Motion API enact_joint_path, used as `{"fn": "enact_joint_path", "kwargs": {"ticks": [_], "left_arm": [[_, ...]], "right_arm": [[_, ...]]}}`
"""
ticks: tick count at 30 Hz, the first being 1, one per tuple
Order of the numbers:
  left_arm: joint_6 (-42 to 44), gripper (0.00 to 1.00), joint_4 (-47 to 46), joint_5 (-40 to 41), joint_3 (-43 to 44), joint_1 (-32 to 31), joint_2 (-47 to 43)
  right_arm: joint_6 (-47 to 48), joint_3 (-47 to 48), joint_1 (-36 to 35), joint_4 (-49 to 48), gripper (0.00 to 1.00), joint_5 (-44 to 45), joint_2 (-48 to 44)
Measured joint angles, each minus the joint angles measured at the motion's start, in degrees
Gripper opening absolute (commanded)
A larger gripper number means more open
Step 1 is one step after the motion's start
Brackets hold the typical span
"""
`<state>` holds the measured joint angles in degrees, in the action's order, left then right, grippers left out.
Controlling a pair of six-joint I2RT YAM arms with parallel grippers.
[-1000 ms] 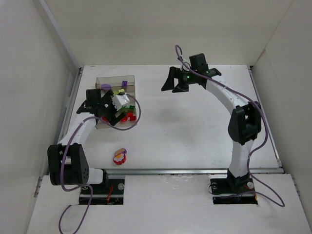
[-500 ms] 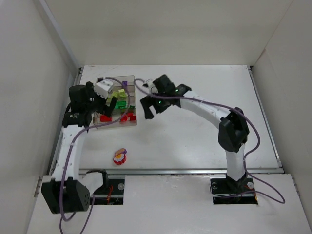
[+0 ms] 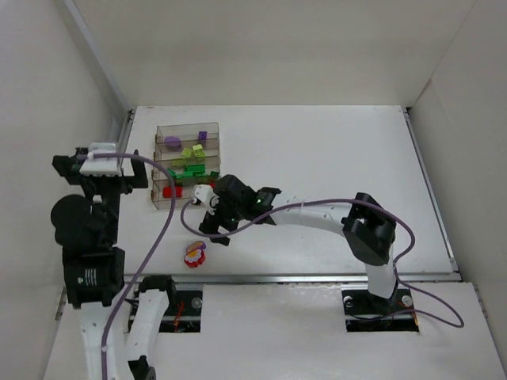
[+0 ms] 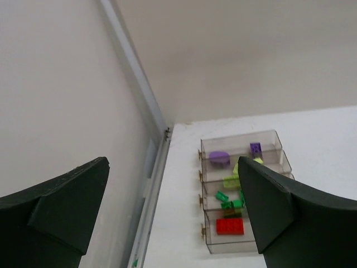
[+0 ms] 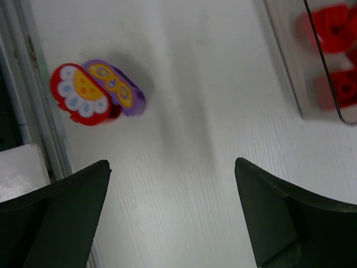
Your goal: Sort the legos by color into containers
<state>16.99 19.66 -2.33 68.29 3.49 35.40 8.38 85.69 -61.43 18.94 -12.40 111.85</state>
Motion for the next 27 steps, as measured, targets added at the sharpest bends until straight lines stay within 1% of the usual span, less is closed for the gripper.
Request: {"fn": "enact_joint_path", "kwargs": {"ticks": [3, 8, 9, 10, 12, 13, 15, 16, 18, 27], "left_arm": [[-0.96, 1.0, 0.33, 1.77, 0.26, 0.81, -3.76], [-2.12, 1.0, 2.95, 1.7, -0.48, 2.93, -7.1], [-2.23, 1.0, 3.37, 1.51, -0.55, 3.21, -7.58], [-2.36, 1.0, 3.58, 1.44, -0.63, 3.58, -7.98], [-2.56, 1.0, 3.72, 1.44, -0.76, 4.13, -8.59], [-2.58, 1.0, 3.72, 1.55, -0.76, 4.31, -8.7], [-2.8, 1.0, 3.23, 1.84, -1.01, 4.61, -8.74], [-2.91, 1.0, 3.04, 2.03, -1.2, 4.68, -8.74], [-3.19, 1.0, 2.78, 2.32, -1.66, 5.2, -8.74], [-4.52, 1.0, 2.32, 2.75, -3.23, 6.75, -8.74]], "right_arm": [[3.72, 1.2, -2.05, -2.1, 0.9, 0.24, 0.55], [13.68, 4.07, -3.17, -4.46, 0.9, 1.09, 4.13], [15.63, 4.48, -3.19, -4.26, 0.86, 1.36, 5.07], [17.27, 4.98, -3.23, -3.91, 0.78, 1.51, 6.08], [20.31, 6.16, -3.39, -2.86, 0.6, 1.42, 8.22], [21.79, 6.54, -3.48, -2.38, 0.57, 1.2, 9.2], [23.74, 7.61, -3.63, -0.39, 0.59, 0.61, 10.97], [24.55, 8.17, -3.69, 0.42, 0.63, 0.15, 11.82], [25.83, 8.57, -3.85, 1.51, 0.67, -0.28, 12.85], [31.08, 9.31, -6.29, 2.69, 0.68, -0.87, 13.79]]}}
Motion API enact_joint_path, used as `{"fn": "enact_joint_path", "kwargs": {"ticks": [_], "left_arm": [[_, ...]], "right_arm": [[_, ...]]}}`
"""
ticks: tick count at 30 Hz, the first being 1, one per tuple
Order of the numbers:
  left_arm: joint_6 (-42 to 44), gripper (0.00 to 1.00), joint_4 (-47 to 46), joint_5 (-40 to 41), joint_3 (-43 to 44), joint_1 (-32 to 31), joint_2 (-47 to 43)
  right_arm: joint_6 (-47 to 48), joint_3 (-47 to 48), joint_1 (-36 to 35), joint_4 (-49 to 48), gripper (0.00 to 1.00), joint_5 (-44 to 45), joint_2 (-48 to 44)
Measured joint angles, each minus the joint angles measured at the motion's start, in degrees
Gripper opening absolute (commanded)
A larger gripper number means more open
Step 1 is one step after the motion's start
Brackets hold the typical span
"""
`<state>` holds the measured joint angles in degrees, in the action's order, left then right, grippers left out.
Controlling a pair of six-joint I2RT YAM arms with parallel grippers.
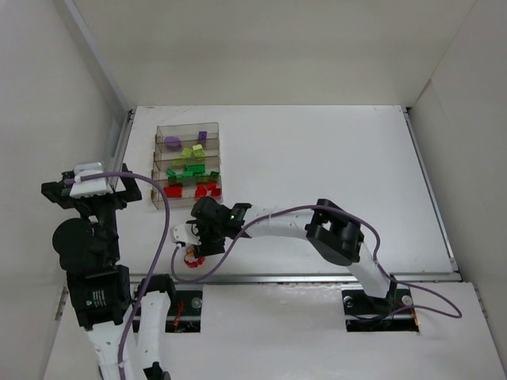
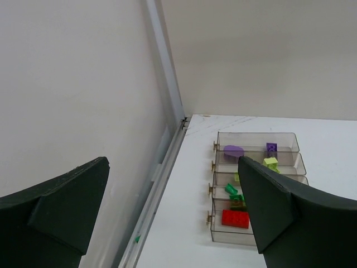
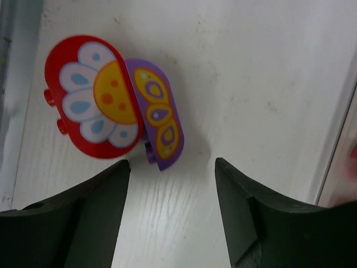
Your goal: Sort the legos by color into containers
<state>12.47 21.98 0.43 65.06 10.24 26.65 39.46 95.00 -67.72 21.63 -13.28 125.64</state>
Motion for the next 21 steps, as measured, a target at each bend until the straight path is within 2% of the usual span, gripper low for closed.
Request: {"fn": "enact_joint_path", "kwargs": {"ticks": [9, 12, 14, 17, 21], "left_arm": [[-0.59, 1.0, -0.09, 0.07, -0.02, 0.28, 0.0], [-0.63, 1.0, -0.09, 0.07, -0.02, 0.37, 0.0], [-0.63, 1.0, -0.09, 0.09, -0.13, 0.37, 0.0], [-0.68, 1.0, -0.11, 0.07, -0.35, 0.37, 0.0], [-0.76, 1.0, -0.07, 0.07, -0.55, 0.37, 0.0]], "right_arm": [[1.01, 4.98, -0.87, -0.66, 0.66, -0.48, 3.65], [1.51, 5.88, -0.87, -0.63, 0.56, -0.5, 4.26], [1.77, 5.95, -0.85, -0.57, 0.43, -0.7, 4.37], [2.12, 5.99, -0.94, -0.48, 0.43, -1.22, 4.57], [2.34, 5.99, -1.14, -0.46, 0.37, -1.7, 4.61]]}}
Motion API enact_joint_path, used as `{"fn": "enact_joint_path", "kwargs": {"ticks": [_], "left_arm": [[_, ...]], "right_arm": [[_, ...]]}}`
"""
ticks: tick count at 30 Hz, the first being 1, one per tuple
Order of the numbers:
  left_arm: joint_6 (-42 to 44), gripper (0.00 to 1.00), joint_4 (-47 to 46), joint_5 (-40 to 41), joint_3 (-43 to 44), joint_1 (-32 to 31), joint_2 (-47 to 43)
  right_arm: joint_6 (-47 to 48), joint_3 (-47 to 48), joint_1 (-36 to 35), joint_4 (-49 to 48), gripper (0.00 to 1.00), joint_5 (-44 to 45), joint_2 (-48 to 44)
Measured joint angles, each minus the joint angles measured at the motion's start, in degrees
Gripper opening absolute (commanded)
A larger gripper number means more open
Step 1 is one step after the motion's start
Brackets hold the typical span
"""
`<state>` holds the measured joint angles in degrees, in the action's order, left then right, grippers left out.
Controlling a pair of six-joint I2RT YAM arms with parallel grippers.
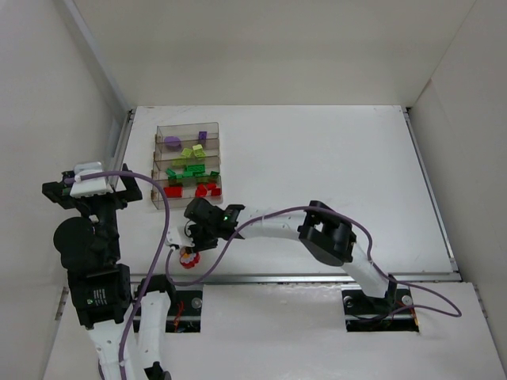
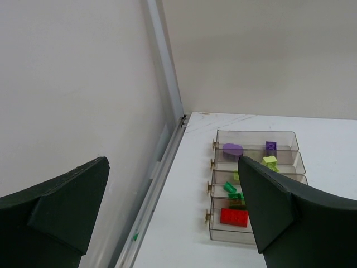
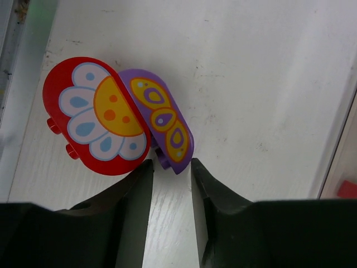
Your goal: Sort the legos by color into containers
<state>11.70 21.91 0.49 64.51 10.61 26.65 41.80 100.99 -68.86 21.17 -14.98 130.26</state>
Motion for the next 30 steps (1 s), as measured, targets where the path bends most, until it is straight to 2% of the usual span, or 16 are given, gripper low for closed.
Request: {"fn": "enact_joint_path", "kwargs": {"ticks": [2, 5, 6, 9, 10, 13, 14, 15, 22, 27, 30], "left_arm": [[-0.02, 1.0, 0.0, 0.02, 0.0, 0.0, 0.0], [-0.02, 1.0, 0.0, 0.02, 0.0, 0.0, 0.0], [-0.02, 1.0, 0.0, 0.02, 0.0, 0.0, 0.0], [-0.24, 1.0, 0.02, 0.02, 0.0, 0.0, -0.02], [-0.26, 1.0, 0.02, 0.0, 0.0, -0.02, -0.07], [-0.46, 1.0, 0.02, -0.02, -0.02, 0.0, -0.24], [-0.55, 1.0, 0.04, -0.02, -0.02, 0.0, -0.24], [-0.66, 1.0, 0.09, -0.02, -0.02, 0.0, -0.24], [-0.83, 1.0, 0.22, 0.04, -0.02, -0.68, -0.26], [-0.87, 1.0, 0.17, 1.03, -0.02, -1.9, -0.42], [-0.85, 1.0, 0.15, 1.6, -0.02, -2.43, -0.68]], "right_arm": [[0.02, 0.0, -0.17, 0.15, 0.37, -0.07, 0.0], [0.02, 0.0, -0.39, 0.55, 0.43, -0.2, 0.0], [0.02, 0.0, -0.42, 0.61, 0.51, -0.15, 0.0], [-0.57, -0.9, -0.46, -0.31, 0.64, 0.92, -0.59], [-1.16, -1.84, -0.48, -0.74, 0.72, 1.51, -1.25], [-4.35, -7.08, -0.55, -3.1, 0.77, 4.98, -4.68], [-5.64, -8.98, -0.55, -3.69, 0.85, 6.47, -5.99], [-7.3, -11.08, -0.59, -4.52, 1.0, 8.55, -7.34], [-22.25, -18.18, -0.59, -8.79, 1.0, 26.67, -15.52], [-37.77, -26.67, -0.59, -17.49, 1.0, 45.72, -25.51], [-47.54, -27.63, -0.57, -20.85, 1.0, 54.75, -29.86]]}}
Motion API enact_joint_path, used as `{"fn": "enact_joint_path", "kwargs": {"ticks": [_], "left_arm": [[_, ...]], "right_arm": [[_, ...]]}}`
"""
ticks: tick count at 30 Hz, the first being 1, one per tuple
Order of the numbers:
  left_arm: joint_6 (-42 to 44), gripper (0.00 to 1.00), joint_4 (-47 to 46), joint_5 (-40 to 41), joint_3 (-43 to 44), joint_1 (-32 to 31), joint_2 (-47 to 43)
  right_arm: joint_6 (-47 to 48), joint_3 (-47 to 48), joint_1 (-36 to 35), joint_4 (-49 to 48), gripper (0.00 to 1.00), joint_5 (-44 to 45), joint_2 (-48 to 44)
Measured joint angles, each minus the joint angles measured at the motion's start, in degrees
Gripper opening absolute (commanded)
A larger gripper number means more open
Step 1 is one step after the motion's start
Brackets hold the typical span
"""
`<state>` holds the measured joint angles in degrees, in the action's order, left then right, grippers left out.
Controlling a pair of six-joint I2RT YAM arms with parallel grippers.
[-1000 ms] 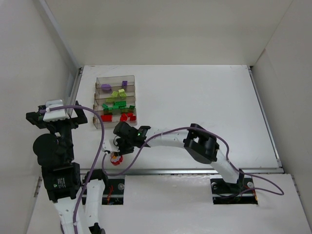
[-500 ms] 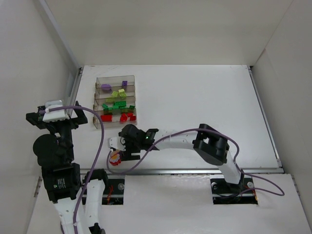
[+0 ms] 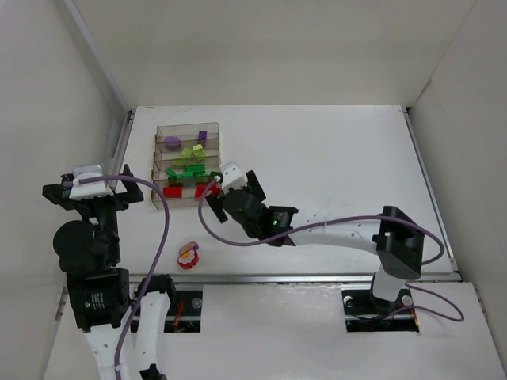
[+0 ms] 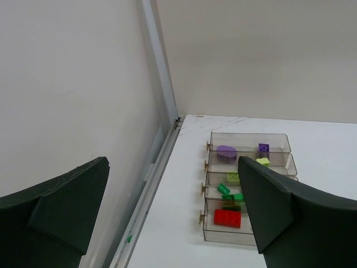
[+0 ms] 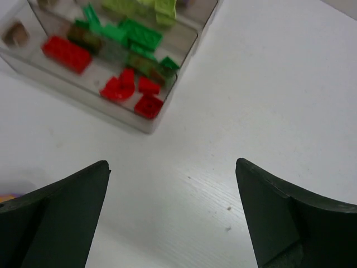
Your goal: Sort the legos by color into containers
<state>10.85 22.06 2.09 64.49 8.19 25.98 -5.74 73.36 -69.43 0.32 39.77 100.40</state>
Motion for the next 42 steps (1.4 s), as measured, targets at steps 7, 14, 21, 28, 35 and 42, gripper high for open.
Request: {"fn": "enact_joint_path", "kwargs": {"ticks": [7, 14, 21, 28, 35, 42], "left_arm": [[-0.04, 1.0, -0.92, 0.13, -0.15, -0.39, -1.31], [0.44, 1.0, -1.73, 0.92, -0.28, -0.96, -2.01], [0.63, 1.0, -1.73, 1.27, -0.28, -0.11, -2.03], [-0.11, 1.0, -1.68, 0.85, -0.09, 1.81, -2.03], [-2.51, 1.0, -1.62, -1.44, -0.07, 4.5, -2.03], [-3.93, 1.0, -0.9, -2.67, 0.24, 6.08, -2.03]], "right_arm": [[-10.23, 2.45, -0.02, -1.16, 1.0, -10.73, -3.08], [-25.88, 4.7, -0.55, 2.97, 1.0, -26.45, 2.45], [-31.5, 23.98, -6.45, 17.11, 1.0, -26.71, 19.47], [-35.76, 26.12, -8.5, 27.58, 1.0, -26.47, 22.6], [-35.41, 31.61, -7.45, 30.51, 1.0, -26.71, 27.71], [-31.69, 33.27, -8.33, 31.32, 1.0, -26.43, 29.83]]}}
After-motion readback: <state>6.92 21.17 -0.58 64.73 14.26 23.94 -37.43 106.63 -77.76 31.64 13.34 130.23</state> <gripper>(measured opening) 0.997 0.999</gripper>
